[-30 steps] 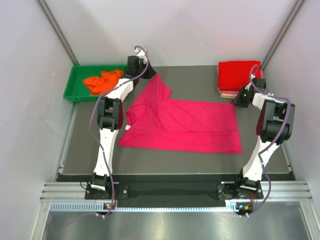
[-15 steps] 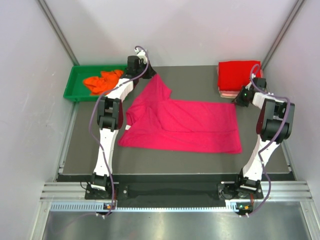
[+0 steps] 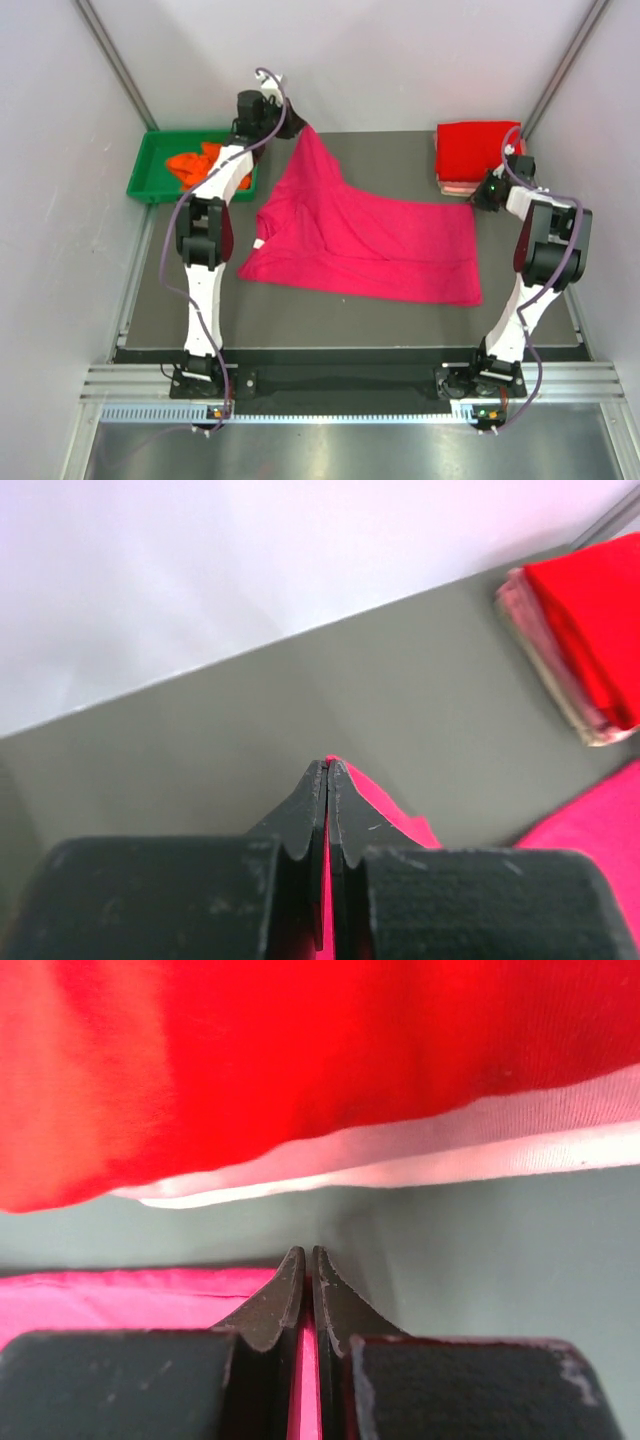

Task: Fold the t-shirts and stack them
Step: Fold the tshirt

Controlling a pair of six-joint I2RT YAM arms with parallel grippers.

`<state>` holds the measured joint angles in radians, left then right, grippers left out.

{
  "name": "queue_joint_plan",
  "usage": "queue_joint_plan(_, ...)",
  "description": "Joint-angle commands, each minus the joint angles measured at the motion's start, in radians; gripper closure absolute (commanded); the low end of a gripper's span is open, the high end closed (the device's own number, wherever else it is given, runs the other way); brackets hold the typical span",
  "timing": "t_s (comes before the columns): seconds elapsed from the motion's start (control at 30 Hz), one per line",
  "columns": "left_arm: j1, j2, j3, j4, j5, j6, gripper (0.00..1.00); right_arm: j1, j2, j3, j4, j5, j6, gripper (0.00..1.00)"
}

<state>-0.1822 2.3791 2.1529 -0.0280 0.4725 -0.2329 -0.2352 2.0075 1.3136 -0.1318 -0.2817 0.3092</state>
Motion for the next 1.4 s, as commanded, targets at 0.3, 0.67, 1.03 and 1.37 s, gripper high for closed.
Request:
queue_joint_plan(0.3,0.033,-0.213,-0.218,0.045,0.063,0.089,1.00,-0.012,-0.199,-0.189,0.273,-0.005,0.022,1.00)
queue_joint_plan(0.67,0.036,-0.005,-0.061,0.115,0.173,0.001,1.00,-0.012,-0.283,-0.327,0.541,0.003,-0.001,1.00)
queue_joint_plan(1.03,0.036,-0.058,-0.174,0.143,0.273,0.026,1.00,-0.026,-0.285,-0.356,0.549,0.021,-0.022,1.00)
queue_joint_plan(1.37,0.058,-0.181,-0.336,0.154,0.249,0.041,1.00,-0.026,-0.266,-0.398,0.620,-0.028,0.031,1.00)
